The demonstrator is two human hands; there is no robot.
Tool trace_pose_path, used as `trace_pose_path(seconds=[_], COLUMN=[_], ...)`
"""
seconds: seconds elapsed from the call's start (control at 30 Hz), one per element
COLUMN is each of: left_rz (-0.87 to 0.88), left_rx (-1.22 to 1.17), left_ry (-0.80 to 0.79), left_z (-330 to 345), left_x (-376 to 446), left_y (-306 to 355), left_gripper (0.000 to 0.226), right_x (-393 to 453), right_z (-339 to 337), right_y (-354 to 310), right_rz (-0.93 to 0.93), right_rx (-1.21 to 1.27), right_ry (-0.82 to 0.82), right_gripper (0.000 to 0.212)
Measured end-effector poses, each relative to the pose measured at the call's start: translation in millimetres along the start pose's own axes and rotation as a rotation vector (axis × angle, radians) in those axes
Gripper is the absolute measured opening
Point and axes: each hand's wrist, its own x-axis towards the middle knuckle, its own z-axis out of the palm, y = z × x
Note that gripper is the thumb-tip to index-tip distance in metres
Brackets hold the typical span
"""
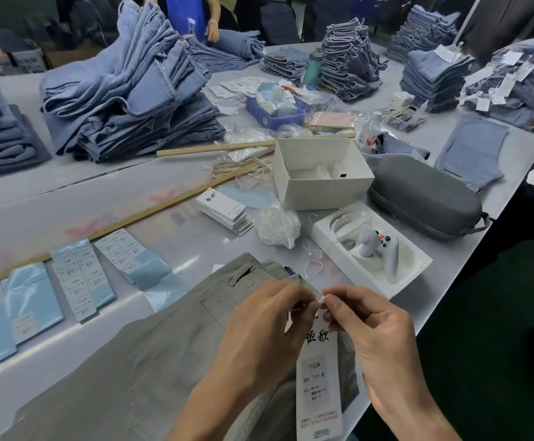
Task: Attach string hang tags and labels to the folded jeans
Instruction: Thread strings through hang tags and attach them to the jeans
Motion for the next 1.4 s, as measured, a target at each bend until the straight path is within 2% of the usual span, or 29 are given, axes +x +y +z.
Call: trace_pose_path(seconds=[0.17,0.3,0.4,0.53,0.73,0.8,0.93,1.0,1.1,1.17,1.33,1.4], left_rz=[0.017,0.055,0.042,-0.014,-0.057,-0.068,-0.096,-0.117,-0.215,-0.279,-0.499,-0.618], left_rx=[0.005,-0.024,-0.192,-0.516,-0.601,-0.569,-0.469,-0.466,-0.410,-0.313,0.084,0.169], left_ry=[-0.027,0.002,0.037,-0.028,-0.052,-0.046,0.007,0.054,0.152,0.174,0.139,0.153], left_z=[0,2,7,12,22,26,37,37,27,17,-27,-41], left_x=[0,0,1,0,-1,-2,-3,-5,-18,-31,-76,-101], left_y=[-4,-10,-15,-30,-35,-36,-39,-44,-65,-86,-153,-177], left_gripper=[0.030,0.028,0.021,0.027,0.038,0.037,0.006,0.014,0.032,0.034,0.036,0.034], right_x=[-3,-1,1,1,6,9,16,20,26,30,34,38], right_z=[-2,-4,-6,-11,-13,-12,-8,-6,1,10,53,73], right_y=[-2,-6,-8,-6,-7,-7,-3,-5,-11,-16,-15,-11], right_rz=[-0.095,-0.173,-0.169,-0.152,-0.195,-0.282,-0.547,-0.598,-0.718,-0.775,-0.856,-0.876], right_rx=[-0.178,-0.257,-0.255,-0.315,-0.369,-0.464,-0.817,-0.887,-0.897,-0.845,-0.724,-0.729], right_ry=[-0.087,-0.139,-0.176,-0.231,-0.254,-0.249,-0.214,-0.188,-0.153,-0.133,-0.265,-0.321], right_gripper=[0.015,0.013,0.015,0.015,0.012,0.011,0.023,0.026,0.014,0.009,0.021,0.024])
